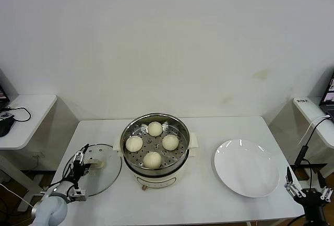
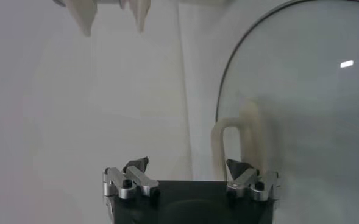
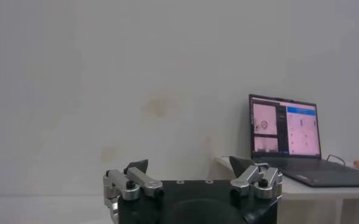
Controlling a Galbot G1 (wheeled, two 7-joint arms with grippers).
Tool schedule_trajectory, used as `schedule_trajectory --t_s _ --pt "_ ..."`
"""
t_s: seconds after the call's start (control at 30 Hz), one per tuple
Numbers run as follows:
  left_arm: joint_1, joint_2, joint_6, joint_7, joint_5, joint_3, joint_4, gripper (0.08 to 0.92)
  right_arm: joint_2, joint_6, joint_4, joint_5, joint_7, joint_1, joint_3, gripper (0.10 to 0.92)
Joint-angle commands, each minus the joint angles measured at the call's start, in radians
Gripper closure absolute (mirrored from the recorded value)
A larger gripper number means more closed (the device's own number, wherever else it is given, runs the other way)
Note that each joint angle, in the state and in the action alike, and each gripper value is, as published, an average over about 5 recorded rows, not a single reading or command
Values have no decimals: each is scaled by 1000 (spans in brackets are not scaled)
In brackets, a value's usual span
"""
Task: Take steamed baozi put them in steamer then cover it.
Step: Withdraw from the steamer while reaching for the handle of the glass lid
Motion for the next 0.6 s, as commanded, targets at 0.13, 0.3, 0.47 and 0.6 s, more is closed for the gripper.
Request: schedule_trajectory --t_s 0.13,0.3,0.47,0.6 --pt "-13 -6 -2 -3 -15 4 23 218 2 2 -3 -4 -1 -1 -15 203" --pt "-15 -2 -6 -2 -14 4 35 363 3 2 -3 -4 -2 -1 -18 203" --pt "-17 -5 -13 -6 -12 3 43 501 5 2 -2 -6 -3 -1 -22 203" --pt "-10 -5 -16 -11 -11 -2 35 623 6 3 1 -8 -5 -3 -26 202"
